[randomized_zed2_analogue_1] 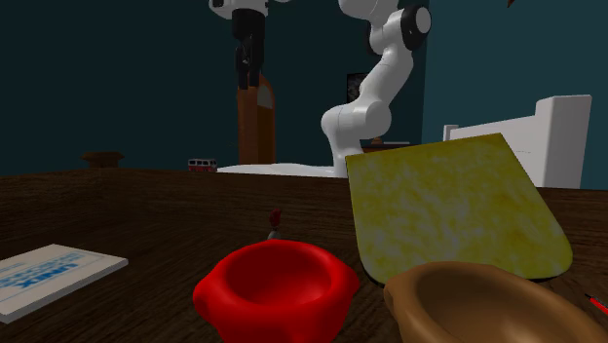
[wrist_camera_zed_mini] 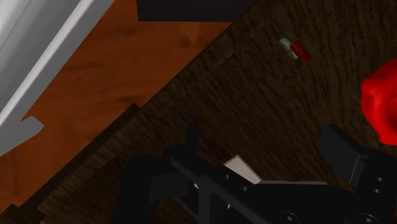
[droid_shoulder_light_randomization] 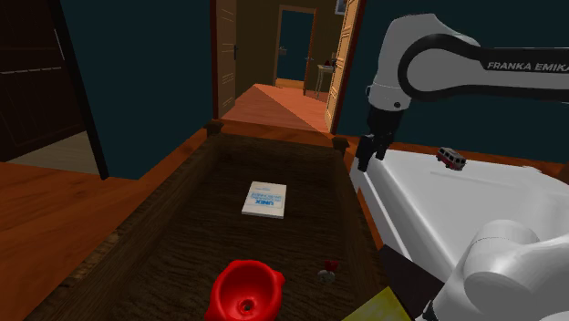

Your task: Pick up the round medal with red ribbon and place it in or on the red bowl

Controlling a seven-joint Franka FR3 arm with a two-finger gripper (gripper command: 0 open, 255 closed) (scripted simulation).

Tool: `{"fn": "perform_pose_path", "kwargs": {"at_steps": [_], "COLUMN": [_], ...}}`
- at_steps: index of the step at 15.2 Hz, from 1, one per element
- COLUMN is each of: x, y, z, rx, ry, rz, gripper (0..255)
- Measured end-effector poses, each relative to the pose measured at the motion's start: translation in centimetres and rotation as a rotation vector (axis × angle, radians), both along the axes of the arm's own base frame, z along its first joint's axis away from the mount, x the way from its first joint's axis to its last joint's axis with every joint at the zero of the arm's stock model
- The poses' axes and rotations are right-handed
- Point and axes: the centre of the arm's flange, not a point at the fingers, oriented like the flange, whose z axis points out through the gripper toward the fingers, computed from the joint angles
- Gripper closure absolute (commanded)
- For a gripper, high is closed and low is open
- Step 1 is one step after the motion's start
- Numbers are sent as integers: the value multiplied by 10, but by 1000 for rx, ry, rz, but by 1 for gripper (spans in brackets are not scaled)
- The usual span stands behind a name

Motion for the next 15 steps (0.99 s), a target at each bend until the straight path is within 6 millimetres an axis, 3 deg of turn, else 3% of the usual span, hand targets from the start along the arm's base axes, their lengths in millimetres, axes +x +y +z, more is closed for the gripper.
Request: {"fn": "perform_pose_path", "kwargs": {"at_steps": [2,4,15], "x": [-1,-5,-20], "y": [3,10,60], "z": [-5,-24,-156], "rx": [1,3,18], "ry": [-1,-5,-35], "rz": [-6,-25,-160], "gripper": [0,0,0]}}
